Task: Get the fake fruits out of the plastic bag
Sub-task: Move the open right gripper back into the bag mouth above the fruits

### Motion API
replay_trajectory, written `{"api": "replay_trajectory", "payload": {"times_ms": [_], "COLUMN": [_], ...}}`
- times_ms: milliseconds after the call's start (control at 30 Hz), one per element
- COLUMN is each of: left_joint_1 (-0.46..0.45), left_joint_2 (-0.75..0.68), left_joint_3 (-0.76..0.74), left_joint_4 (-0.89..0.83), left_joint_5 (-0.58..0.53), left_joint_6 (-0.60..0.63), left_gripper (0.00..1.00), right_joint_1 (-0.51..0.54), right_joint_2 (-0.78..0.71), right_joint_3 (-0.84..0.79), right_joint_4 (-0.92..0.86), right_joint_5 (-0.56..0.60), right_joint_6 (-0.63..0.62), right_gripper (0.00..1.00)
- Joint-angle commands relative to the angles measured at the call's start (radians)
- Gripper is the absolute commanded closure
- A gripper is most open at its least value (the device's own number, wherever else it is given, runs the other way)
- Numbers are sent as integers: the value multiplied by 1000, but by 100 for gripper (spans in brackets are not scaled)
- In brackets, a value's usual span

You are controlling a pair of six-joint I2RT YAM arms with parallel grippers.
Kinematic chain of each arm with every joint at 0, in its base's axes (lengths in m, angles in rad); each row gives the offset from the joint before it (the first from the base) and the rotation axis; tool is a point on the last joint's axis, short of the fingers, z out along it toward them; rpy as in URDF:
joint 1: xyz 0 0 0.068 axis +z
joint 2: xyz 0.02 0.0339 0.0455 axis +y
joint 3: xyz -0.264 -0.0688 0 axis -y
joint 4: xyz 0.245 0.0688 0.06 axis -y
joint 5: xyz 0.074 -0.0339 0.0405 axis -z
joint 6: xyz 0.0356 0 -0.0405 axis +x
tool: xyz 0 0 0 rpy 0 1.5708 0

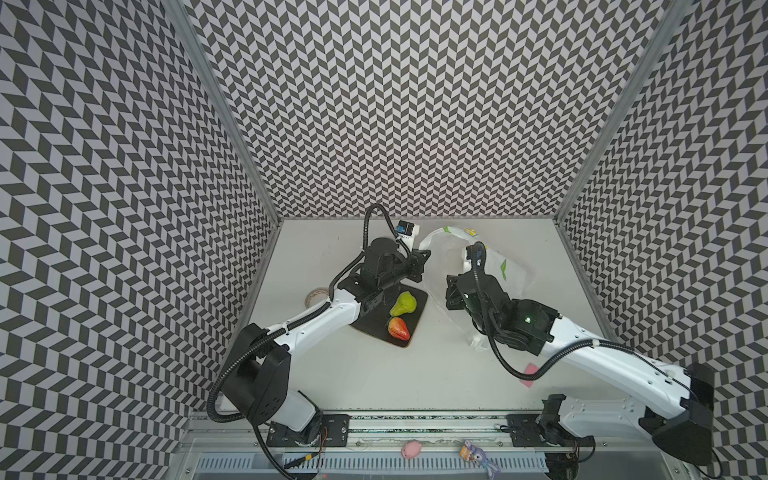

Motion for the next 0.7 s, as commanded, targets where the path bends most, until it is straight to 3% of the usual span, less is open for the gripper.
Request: {"api": "replay_trajectory", "payload": {"times_ms": [0,167,467,667], "left_joint_1": [-5,-27,-76,-90], "left_joint_2": [-36,-43,-46,-70], "left_joint_3": [-13,-15,-14,-32], "left_joint_4": [23,23,18,23], "left_joint_5": [21,17,11,10], "left_joint_6": [-4,-8,-9,-17], "left_gripper": [100,100,100,100], "right_joint_1": [-36,-127,-291,-394], "right_joint_2": [82,197,375,386], "right_joint_3": [15,-24,-35,-77], "right_joint_4": [-99,-47,-74,-46], "right_joint_5": [27,46,45,1], "right_joint_6": [-168,-254,-216,-186], "right_gripper": [71,71,66,60]}}
